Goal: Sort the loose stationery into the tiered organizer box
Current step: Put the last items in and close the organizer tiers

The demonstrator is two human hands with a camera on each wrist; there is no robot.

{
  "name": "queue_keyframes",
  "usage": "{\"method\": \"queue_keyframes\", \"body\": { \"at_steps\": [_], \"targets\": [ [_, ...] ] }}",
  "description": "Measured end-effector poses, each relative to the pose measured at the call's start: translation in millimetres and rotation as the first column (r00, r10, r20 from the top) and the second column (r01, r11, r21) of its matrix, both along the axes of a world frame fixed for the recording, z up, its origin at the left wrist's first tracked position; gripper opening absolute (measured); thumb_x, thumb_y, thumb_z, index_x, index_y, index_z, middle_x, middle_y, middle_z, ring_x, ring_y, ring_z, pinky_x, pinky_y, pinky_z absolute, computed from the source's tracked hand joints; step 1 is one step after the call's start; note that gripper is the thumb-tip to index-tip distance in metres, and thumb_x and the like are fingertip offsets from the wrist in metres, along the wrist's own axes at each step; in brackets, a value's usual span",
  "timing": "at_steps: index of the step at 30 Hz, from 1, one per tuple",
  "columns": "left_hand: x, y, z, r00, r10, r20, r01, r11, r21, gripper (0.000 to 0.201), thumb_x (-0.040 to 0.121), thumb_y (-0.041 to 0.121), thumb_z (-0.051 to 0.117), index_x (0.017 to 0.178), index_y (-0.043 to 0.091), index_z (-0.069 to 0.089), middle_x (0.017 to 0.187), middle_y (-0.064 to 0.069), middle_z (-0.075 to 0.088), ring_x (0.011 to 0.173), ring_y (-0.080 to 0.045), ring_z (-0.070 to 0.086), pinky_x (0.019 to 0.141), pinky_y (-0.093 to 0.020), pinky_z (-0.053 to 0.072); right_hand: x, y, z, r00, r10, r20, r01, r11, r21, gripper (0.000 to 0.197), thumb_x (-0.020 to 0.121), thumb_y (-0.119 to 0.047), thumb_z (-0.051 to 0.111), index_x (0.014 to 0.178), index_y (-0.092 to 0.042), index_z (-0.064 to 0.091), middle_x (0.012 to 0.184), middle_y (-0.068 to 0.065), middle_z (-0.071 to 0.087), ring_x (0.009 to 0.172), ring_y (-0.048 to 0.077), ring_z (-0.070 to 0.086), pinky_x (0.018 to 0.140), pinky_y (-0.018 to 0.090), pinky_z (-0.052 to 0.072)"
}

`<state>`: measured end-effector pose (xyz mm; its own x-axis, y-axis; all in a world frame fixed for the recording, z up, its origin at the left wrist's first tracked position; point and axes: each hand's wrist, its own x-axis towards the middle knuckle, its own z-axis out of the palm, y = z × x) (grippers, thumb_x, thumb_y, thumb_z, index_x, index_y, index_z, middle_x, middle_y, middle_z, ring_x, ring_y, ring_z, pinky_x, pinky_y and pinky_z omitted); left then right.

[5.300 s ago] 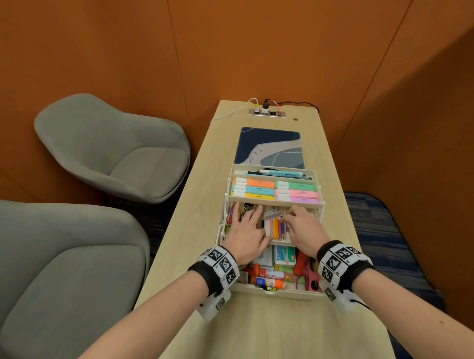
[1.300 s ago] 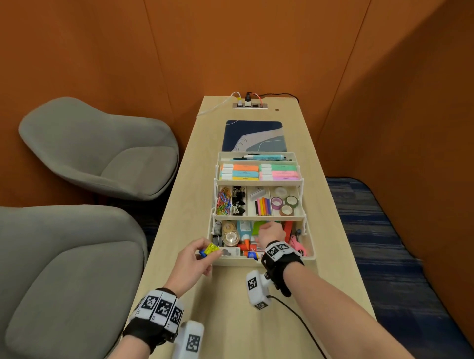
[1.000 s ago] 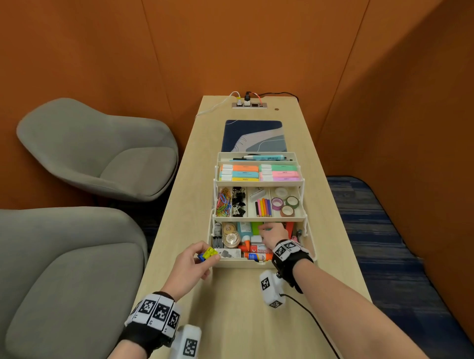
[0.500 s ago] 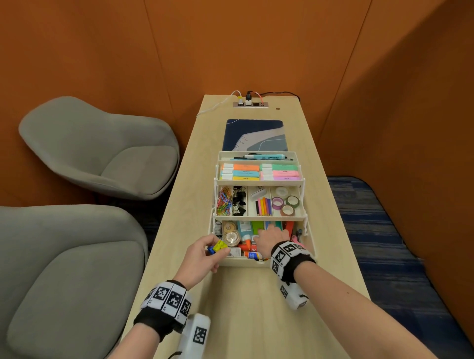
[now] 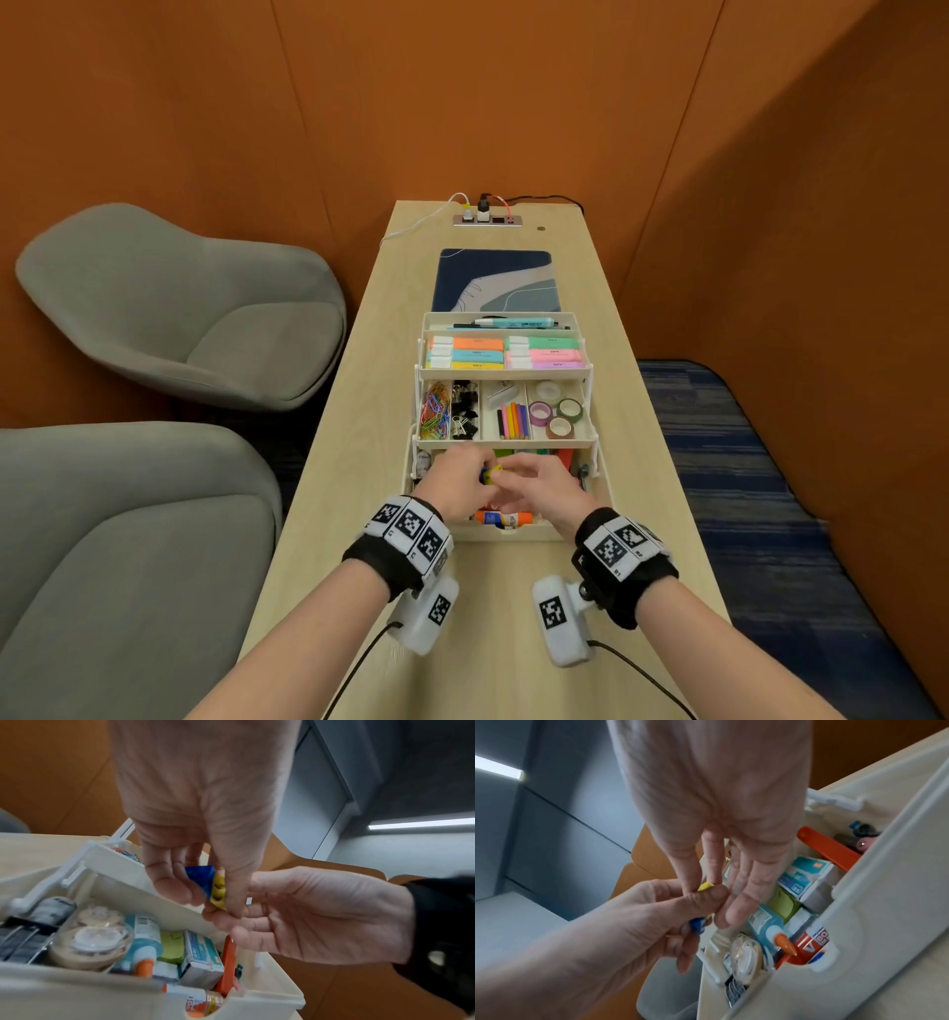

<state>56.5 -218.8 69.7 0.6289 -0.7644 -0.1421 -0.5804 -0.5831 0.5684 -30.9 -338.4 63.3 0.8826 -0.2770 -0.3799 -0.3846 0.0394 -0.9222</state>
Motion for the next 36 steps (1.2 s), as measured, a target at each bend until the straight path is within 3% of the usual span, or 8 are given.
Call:
{"method": "queue_keyframes", "body": {
  "at_steps": [3,6,10,13,17,22,30,36],
  "targets": [
    [0,-2,0,0.996,0.016,-0.085,-0.019,0.999,-0.041,0.029,0.074,0.039,0.076,0.073,0.017,0.057,0.075,0.003,0.05,0.068,-0.012,0.046,0.057,-0.024,0.032,-3,-3,1,0.996,-0.077,0.035,0.077,0.997,0.0,0.02,0.085,-0.012,0.069,0.103,-0.005,0.067,0.085,0.014,0.07,0.07,0.016,0.068,0.061,0.023,0.056],
    [3,2,-2,0.967,0.056,-0.249,-0.08,0.993,-0.089,0.023,0.075,0.023,0.077,0.093,0.016,0.067,0.079,0.003,0.057,0.066,-0.008,0.051,0.058,-0.017,0.041,-6,-9,1,0.982,-0.185,0.042,0.185,0.983,0.014,0.018,0.082,-0.01,0.071,0.097,-0.002,0.067,0.083,0.013,0.07,0.066,0.016,0.068,0.058,0.022,0.054],
    [11,9,-2,0.813,0.167,-0.558,-0.338,0.915,-0.219,0.033,0.084,0.003,0.067,0.116,0.009,0.061,0.102,-0.013,0.066,0.082,-0.021,0.069,0.073,-0.023,0.056,-13,-24,-3,0.935,-0.356,0.008,0.347,0.916,0.199,0.017,0.085,-0.004,0.066,0.1,0.001,0.064,0.088,0.016,0.068,0.071,0.02,0.069,0.062,0.023,0.058],
    [20,2,-1,0.729,0.263,-0.632,-0.532,0.799,-0.281,0.033,0.088,0.006,0.064,0.12,0.008,0.055,0.103,-0.011,0.062,0.073,-0.02,0.069,0.071,-0.027,0.058,-16,-31,-3,0.927,-0.375,0.005,0.365,0.905,0.22,0.017,0.085,-0.002,0.064,0.103,-0.001,0.062,0.088,0.017,0.068,0.072,0.021,0.069,0.063,0.025,0.059],
    [36,-19,0,0.881,0.419,-0.221,-0.471,0.828,-0.304,0.028,0.083,0.022,0.072,0.103,0.016,0.054,0.082,0.004,0.059,0.071,-0.011,0.059,0.068,-0.028,0.051,-22,-36,-4,0.925,-0.38,0.008,0.37,0.906,0.204,0.019,0.086,-0.001,0.063,0.105,-0.003,0.06,0.097,0.022,0.067,0.076,0.025,0.069,0.069,0.032,0.06],
    [56,-41,-1,0.965,0.259,0.031,-0.245,0.944,-0.222,0.013,0.086,0.016,0.067,0.098,0.016,0.062,0.096,-0.002,0.068,0.082,-0.012,0.059,0.077,-0.023,0.049,-26,-36,-7,0.934,-0.356,0.005,0.348,0.914,0.207,0.015,0.085,0.001,0.063,0.099,-0.002,0.06,0.096,0.023,0.068,0.074,0.024,0.07,0.064,0.028,0.059],
    [65,-47,-10,0.942,-0.07,0.327,0.059,0.997,0.042,0.022,0.09,0.013,0.056,0.11,0.022,0.06,0.107,-0.001,0.055,0.096,-0.021,0.055,0.081,-0.032,0.047,-26,-40,-5,0.933,-0.359,0.023,0.344,0.91,0.229,0.015,0.087,-0.007,0.064,0.099,0.001,0.06,0.099,0.022,0.069,0.083,0.031,0.071,0.073,0.035,0.06],
    [70,-45,-5,0.899,-0.204,0.388,0.19,0.979,0.075,0.018,0.09,0.009,0.052,0.105,0.019,0.055,0.106,-0.003,0.051,0.082,-0.021,0.055,0.074,-0.036,0.048,-23,-44,0,0.929,-0.37,0.029,0.355,0.908,0.225,0.018,0.085,-0.006,0.065,0.099,0.004,0.059,0.099,0.02,0.069,0.089,0.03,0.07,0.077,0.031,0.059]
  ]
}}
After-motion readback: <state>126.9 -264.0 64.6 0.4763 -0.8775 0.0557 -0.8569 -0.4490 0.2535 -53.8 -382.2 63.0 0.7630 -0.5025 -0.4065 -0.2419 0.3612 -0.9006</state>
